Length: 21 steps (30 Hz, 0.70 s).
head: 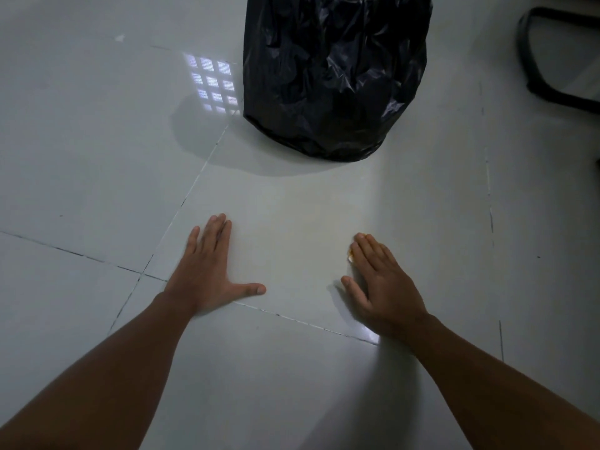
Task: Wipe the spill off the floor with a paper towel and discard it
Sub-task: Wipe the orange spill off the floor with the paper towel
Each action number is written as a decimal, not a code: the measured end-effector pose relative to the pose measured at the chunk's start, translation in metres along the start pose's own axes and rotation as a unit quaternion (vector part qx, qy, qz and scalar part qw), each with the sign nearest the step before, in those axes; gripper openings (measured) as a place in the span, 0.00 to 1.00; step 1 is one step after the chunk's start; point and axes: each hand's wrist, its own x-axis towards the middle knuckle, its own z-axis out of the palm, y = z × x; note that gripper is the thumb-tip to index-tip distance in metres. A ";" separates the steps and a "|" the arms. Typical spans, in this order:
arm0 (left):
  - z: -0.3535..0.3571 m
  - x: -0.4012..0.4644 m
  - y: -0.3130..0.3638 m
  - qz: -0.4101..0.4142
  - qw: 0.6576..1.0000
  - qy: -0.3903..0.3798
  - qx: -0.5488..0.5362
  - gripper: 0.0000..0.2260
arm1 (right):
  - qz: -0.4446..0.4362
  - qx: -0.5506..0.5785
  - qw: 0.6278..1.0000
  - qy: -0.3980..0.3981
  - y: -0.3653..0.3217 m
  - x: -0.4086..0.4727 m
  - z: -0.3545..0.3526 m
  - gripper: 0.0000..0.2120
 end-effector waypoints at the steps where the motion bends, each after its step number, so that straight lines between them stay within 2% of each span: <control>1: 0.000 0.000 0.000 -0.001 1.000 0.001 -0.002 0.66 | 0.019 0.009 1.000 0.000 -0.003 0.006 0.000 0.34; 5: 0.002 -0.001 -0.001 0.002 1.000 0.011 -0.004 0.66 | 0.072 0.052 0.996 -0.025 -0.008 0.041 -0.005 0.36; 8: 0.001 -0.002 -0.002 0.005 1.000 0.020 -0.006 0.65 | 0.071 0.069 0.993 -0.056 -0.011 0.069 -0.009 0.35; 14: 0.001 -0.002 -0.003 0.005 1.000 0.024 -0.003 0.64 | 0.007 0.084 0.987 -0.135 -0.024 0.129 -0.011 0.35; 21: 0.002 -0.002 -0.003 0.007 1.000 0.027 0.002 0.64 | -0.066 0.079 0.983 -0.152 -0.060 0.163 -0.004 0.34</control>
